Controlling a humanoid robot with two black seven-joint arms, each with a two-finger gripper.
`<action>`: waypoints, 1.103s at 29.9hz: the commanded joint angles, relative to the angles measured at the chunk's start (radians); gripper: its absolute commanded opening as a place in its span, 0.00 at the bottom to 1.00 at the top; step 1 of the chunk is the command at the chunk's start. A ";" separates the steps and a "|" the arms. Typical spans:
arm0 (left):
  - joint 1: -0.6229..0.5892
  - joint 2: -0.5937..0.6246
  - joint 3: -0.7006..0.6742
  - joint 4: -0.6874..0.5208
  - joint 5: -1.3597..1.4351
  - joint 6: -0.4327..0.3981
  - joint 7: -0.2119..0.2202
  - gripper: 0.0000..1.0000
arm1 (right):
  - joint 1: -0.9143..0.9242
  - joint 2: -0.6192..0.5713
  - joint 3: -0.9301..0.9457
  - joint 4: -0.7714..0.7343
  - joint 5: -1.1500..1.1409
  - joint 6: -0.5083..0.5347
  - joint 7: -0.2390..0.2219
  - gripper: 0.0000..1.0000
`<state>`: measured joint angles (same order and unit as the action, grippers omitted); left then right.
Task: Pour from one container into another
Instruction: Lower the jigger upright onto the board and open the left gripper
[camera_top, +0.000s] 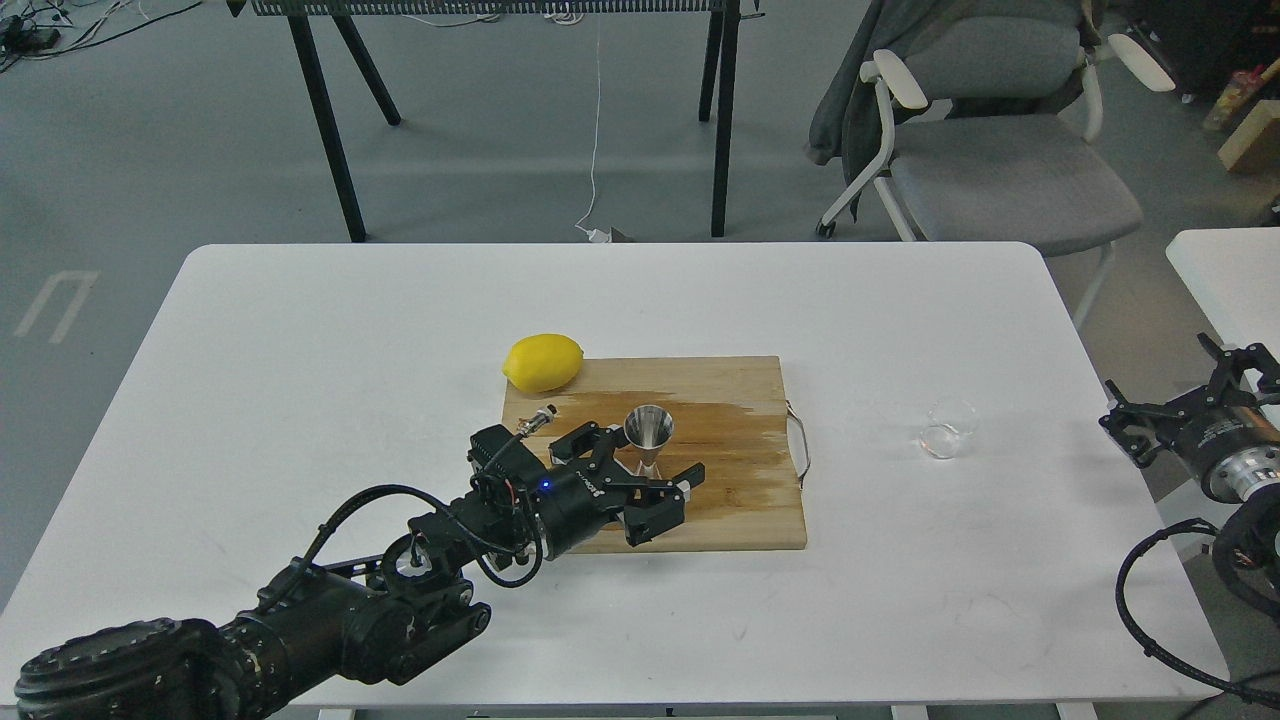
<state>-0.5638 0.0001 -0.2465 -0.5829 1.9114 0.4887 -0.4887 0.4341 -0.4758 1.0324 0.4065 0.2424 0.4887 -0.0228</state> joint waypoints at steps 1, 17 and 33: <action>0.005 0.000 -0.002 0.000 0.000 0.000 0.000 0.99 | -0.001 0.000 0.000 0.000 0.000 0.000 0.001 1.00; 0.009 0.000 -0.010 0.000 0.000 0.000 0.000 0.99 | -0.005 0.000 0.001 0.000 0.000 0.000 0.001 1.00; 0.036 0.038 -0.013 -0.002 0.000 0.000 0.000 0.99 | -0.005 0.000 0.006 0.001 0.000 0.000 0.001 1.00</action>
<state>-0.5291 0.0296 -0.2588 -0.5846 1.9114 0.4887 -0.4887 0.4295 -0.4755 1.0374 0.4083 0.2424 0.4887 -0.0214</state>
